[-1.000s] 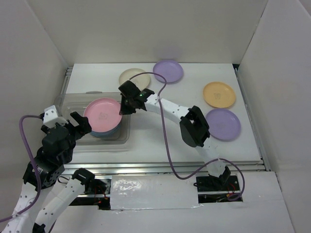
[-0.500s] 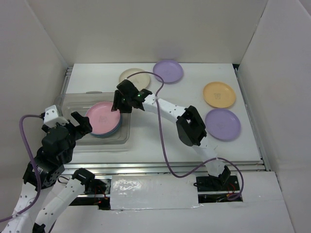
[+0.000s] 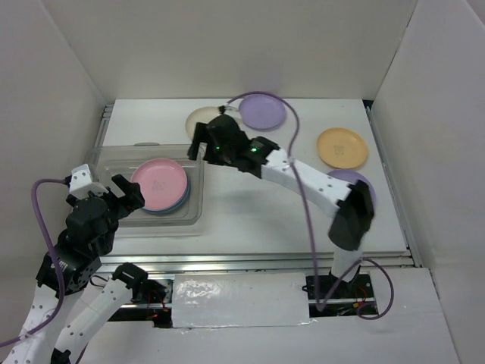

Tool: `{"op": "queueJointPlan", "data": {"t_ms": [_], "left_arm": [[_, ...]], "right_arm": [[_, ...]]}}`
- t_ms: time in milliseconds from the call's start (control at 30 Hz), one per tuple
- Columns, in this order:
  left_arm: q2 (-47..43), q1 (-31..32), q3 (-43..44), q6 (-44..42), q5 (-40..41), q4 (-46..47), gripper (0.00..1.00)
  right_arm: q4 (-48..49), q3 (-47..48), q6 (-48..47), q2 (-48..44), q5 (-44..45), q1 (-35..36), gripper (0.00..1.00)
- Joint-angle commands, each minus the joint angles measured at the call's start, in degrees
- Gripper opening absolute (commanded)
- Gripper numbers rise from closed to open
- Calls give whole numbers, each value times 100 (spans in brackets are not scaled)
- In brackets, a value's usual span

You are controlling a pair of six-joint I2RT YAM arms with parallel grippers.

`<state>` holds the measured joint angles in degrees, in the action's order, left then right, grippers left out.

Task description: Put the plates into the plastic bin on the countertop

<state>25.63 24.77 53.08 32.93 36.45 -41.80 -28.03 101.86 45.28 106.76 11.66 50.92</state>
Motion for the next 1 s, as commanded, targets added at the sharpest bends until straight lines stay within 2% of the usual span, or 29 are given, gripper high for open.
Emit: {"op": "queueJointPlan", "data": {"t_ms": [0, 133, 167, 200, 233, 267, 300, 367, 400, 533, 633, 767, 967], "left_arm": [[65, -25, -8, -155, -102, 304, 99], [434, -25, 53, -146, -225, 217, 99], [504, -25, 88, -129, -217, 181, 99], [653, -25, 115, -111, -165, 138, 99], [741, -25, 115, -102, -129, 102, 99], [820, -25, 167, -33, -16, 6, 99], [925, -25, 194, 55, 124, -90, 99], [1189, -25, 264, 205, 363, -276, 99], [1303, -25, 290, 240, 381, -319, 99], [1436, -43, 282, 214, 337, -320, 99], [1471, -43, 282, 188, 258, -311, 99], [1401, -43, 264, 144, 161, -267, 99], [1331, -43, 229, 83, 56, -197, 99]], "right_arm": [[-743, -947, 50, -1373, 1293, -405, 100], [-1722, -2335, 455, -2465, 1637, -1538, 100], [-1819, -2668, 517, -2711, 1646, -2089, 100], [-1863, -3681, 561, -3148, 1559, -2721, 100], [-1829, -3691, 561, -3335, 1559, -2727, 100], [-1785, -3996, 579, -3529, 1350, -3049, 100], [-1767, -4564, 596, -3896, 1226, -3749, 100], [-1697, -5060, 675, -4232, 1050, -4385, 100], [-1532, -5515, 658, -4608, 944, -5024, 100], [-1074, -6441, 526, -5419, 338, -6416, 100], [-818, -6776, 368, -5526, 65, -6892, 100], [-713, -6654, 298, -4659, -6, -6946, 99], [-230, -6732, 192, -3884, -33, -6946, 96]]}}
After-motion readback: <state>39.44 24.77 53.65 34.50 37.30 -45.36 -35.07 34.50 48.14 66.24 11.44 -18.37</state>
